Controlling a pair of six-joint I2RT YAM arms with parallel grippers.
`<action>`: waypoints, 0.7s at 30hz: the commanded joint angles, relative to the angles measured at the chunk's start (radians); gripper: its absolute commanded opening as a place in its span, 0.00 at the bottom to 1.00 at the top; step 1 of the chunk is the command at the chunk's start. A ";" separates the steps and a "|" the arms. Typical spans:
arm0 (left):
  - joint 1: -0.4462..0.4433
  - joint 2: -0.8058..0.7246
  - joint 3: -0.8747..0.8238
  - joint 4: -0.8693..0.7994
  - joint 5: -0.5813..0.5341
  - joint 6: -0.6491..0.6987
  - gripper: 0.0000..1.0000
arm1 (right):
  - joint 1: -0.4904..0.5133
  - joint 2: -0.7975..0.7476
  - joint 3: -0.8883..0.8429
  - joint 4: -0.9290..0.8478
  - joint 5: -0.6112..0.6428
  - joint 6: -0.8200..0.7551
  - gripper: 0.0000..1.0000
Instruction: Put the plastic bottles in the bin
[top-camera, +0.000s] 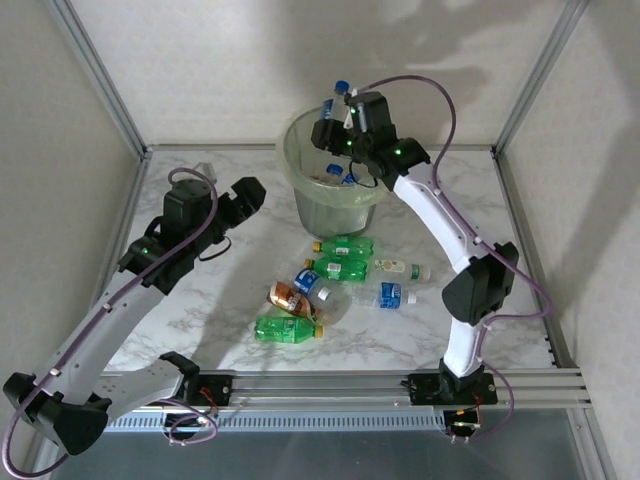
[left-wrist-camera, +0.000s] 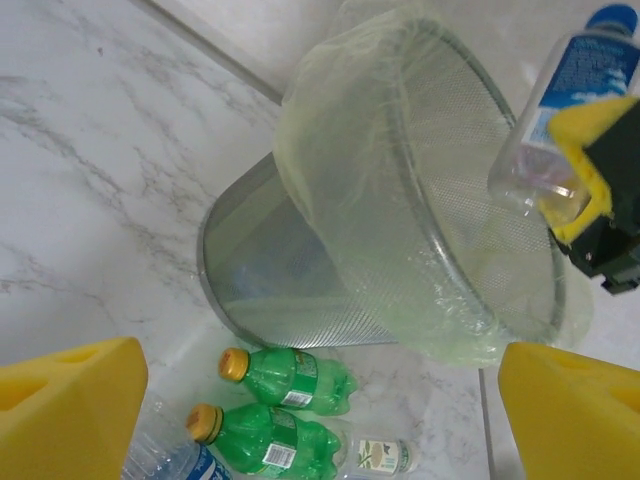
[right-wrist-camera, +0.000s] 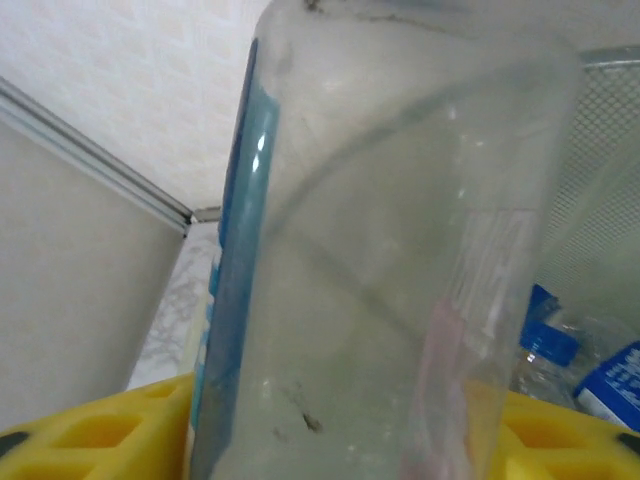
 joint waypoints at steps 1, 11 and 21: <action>0.012 -0.012 -0.010 0.024 0.021 -0.010 0.90 | -0.009 0.043 0.074 0.002 -0.014 0.024 0.71; 0.017 -0.025 -0.051 0.009 0.040 0.007 0.92 | -0.009 0.061 0.144 -0.057 0.004 0.046 0.86; 0.021 -0.031 -0.119 0.022 0.090 0.027 0.91 | 0.056 -0.192 -0.075 -0.040 0.101 0.041 0.86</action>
